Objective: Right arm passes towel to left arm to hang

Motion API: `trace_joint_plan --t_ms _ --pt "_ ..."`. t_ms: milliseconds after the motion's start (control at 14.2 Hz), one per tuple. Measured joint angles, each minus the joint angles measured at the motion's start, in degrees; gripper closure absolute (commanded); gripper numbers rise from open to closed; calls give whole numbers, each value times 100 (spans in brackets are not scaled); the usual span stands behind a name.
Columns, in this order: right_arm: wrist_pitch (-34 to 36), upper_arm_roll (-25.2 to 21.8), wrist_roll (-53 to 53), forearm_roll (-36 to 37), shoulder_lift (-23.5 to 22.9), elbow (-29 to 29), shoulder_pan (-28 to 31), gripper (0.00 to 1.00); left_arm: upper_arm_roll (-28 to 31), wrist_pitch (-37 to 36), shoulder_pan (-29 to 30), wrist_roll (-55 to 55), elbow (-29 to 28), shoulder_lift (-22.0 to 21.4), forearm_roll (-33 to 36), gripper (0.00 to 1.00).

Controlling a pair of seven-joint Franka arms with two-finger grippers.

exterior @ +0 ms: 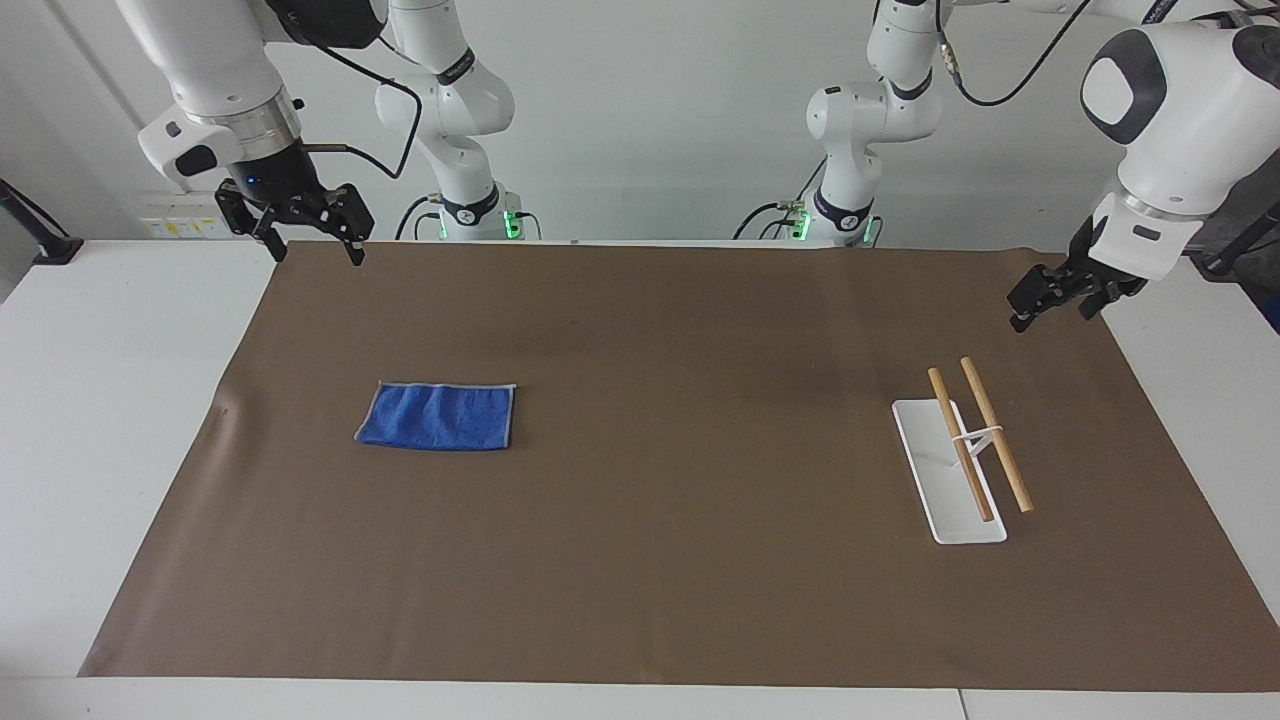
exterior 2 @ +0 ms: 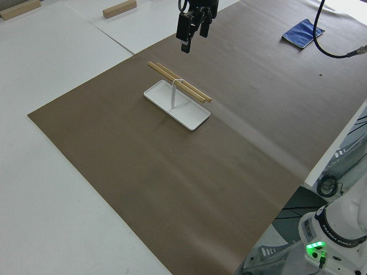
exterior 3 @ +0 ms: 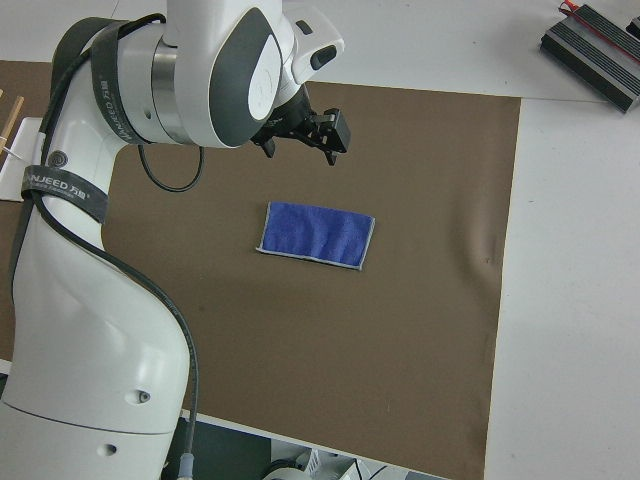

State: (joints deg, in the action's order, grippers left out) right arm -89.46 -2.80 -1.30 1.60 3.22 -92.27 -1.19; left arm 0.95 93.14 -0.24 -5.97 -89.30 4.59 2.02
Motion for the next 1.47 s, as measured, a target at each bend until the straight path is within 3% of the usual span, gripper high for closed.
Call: trace_joint_plan --t_ms 491,1053,1474 --pt "-162 0 0 0 84 -208 0 0 0 0 0 0 0 0 0 0" --pt "-1555 3 0 -5 512 -1568 -29 0 0 0 0 0 0 0 0 0" --pt "-2596 10 0 -8 369 -2321 -99 0 0 0 0 0 0 0 0 0"
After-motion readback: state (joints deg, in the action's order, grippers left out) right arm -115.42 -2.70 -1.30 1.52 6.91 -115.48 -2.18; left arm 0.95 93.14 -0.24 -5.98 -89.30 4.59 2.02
